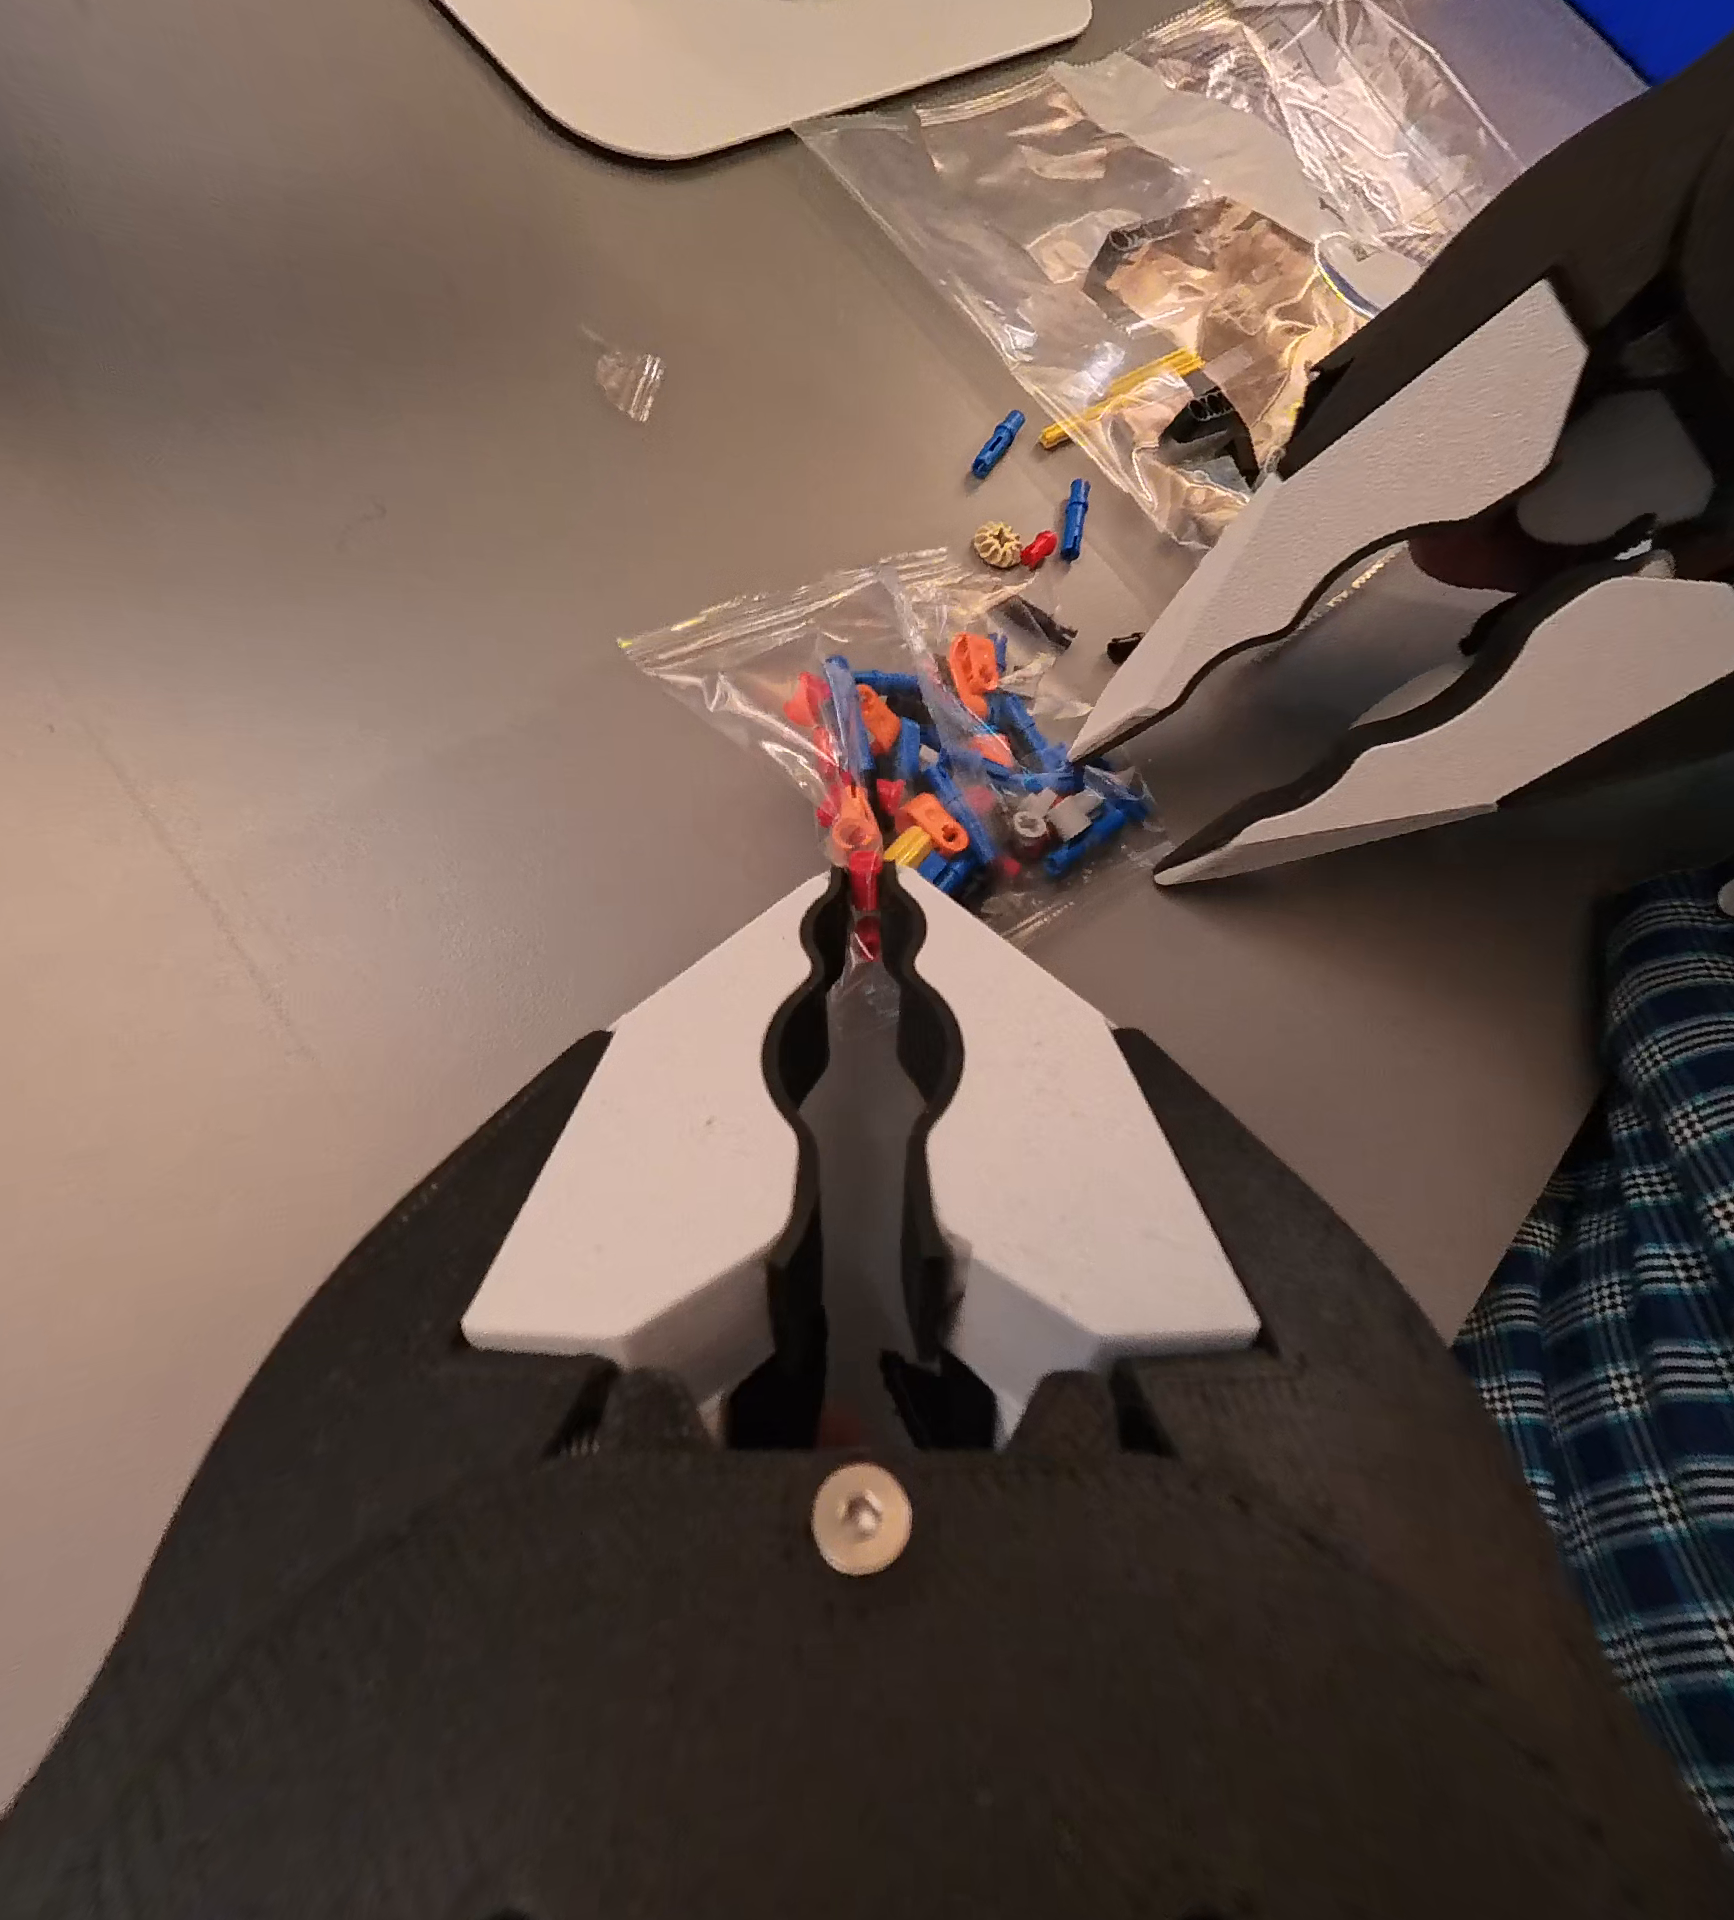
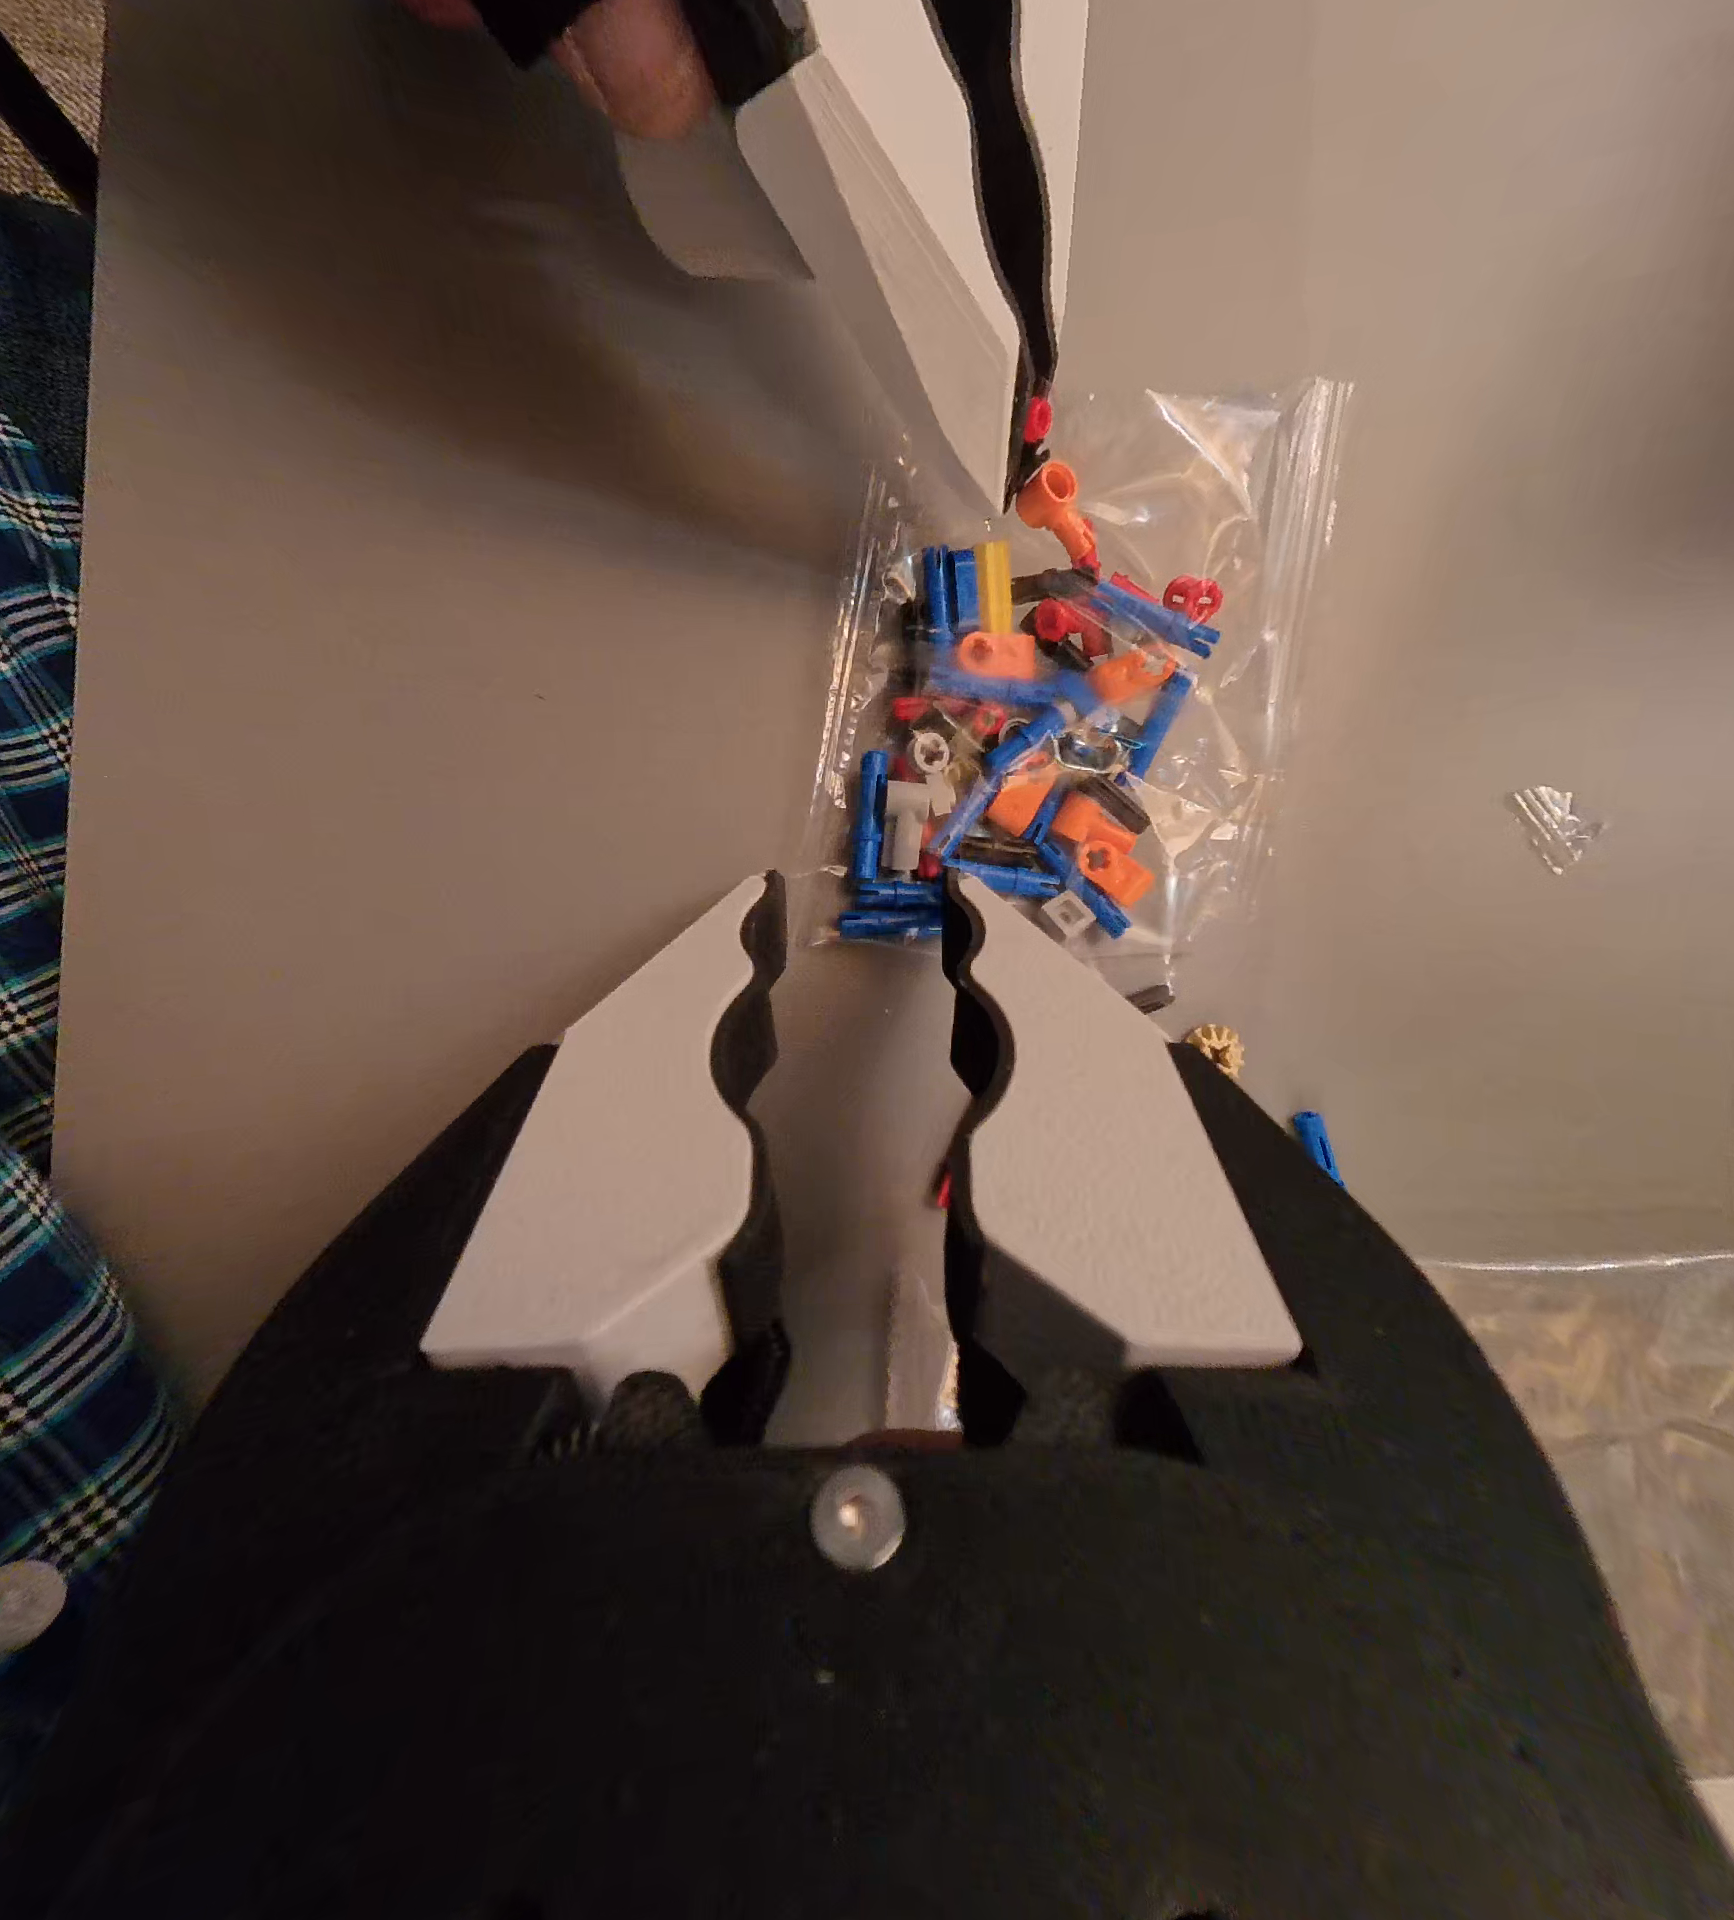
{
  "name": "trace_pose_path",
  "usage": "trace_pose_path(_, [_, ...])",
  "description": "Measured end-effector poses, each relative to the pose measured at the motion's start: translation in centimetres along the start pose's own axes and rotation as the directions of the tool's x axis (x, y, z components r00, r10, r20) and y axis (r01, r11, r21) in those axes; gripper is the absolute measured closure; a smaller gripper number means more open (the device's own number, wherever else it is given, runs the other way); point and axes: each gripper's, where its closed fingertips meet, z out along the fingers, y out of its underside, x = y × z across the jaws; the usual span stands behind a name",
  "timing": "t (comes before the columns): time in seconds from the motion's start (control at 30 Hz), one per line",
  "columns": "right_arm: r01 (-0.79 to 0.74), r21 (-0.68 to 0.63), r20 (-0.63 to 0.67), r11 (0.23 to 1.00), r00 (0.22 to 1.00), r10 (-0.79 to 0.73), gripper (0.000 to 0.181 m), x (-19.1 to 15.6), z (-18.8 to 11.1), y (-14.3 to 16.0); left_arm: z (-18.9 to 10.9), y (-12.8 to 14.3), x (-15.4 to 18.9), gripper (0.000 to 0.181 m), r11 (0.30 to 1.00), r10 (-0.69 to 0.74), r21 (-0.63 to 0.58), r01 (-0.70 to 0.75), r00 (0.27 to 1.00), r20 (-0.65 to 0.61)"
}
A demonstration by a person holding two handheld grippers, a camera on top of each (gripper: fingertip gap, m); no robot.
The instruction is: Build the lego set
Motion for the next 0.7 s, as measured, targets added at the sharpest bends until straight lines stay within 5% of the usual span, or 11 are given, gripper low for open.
trace_pose_path(0.7, [-0.031,-0.013,-0.003,0.999,1.0,0.031,0.142,0.53,-0.08,0.17,0.11,0.11,-0.29,0.178,0.999,-0.053,-0.007,0.053,0.999,-0.01])
